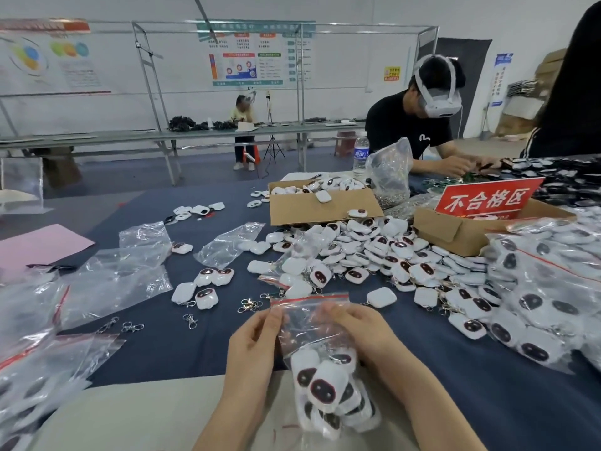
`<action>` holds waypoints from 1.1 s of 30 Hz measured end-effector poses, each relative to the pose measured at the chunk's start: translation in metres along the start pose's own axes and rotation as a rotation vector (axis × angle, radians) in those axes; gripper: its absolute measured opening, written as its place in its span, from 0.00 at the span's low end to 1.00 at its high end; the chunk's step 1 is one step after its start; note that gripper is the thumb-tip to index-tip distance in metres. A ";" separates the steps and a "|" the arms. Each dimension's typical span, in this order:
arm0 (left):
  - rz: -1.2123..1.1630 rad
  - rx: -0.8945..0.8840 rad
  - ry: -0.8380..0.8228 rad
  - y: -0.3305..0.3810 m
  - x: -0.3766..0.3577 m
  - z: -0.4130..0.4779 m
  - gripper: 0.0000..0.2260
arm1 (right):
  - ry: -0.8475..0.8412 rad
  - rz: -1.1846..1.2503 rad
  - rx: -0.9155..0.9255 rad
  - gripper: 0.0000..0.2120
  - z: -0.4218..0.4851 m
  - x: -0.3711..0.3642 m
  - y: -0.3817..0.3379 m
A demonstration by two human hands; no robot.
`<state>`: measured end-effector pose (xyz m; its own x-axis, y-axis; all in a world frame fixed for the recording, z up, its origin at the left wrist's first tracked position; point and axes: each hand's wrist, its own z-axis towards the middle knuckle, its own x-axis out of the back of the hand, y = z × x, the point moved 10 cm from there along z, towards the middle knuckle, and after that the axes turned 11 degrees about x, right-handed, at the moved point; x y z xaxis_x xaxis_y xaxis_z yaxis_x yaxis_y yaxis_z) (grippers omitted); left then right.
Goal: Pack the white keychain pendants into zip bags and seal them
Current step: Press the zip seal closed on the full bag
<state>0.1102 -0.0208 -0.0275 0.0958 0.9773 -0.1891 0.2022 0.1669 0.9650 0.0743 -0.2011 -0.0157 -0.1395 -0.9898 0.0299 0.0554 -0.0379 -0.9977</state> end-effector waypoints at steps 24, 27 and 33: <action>-0.107 -0.005 0.024 -0.003 0.005 0.003 0.07 | 0.013 0.184 0.041 0.18 0.001 -0.006 0.001; -0.075 -0.043 -0.003 0.001 0.000 0.002 0.08 | 0.015 0.193 0.035 0.19 0.000 -0.005 0.002; 0.006 -0.066 -0.054 0.004 -0.008 -0.001 0.10 | -0.006 0.189 0.044 0.18 0.001 -0.008 0.003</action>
<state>0.1093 -0.0275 -0.0225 0.1492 0.9701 -0.1913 0.1374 0.1713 0.9756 0.0761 -0.1935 -0.0190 -0.1166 -0.9807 -0.1571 0.1228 0.1427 -0.9821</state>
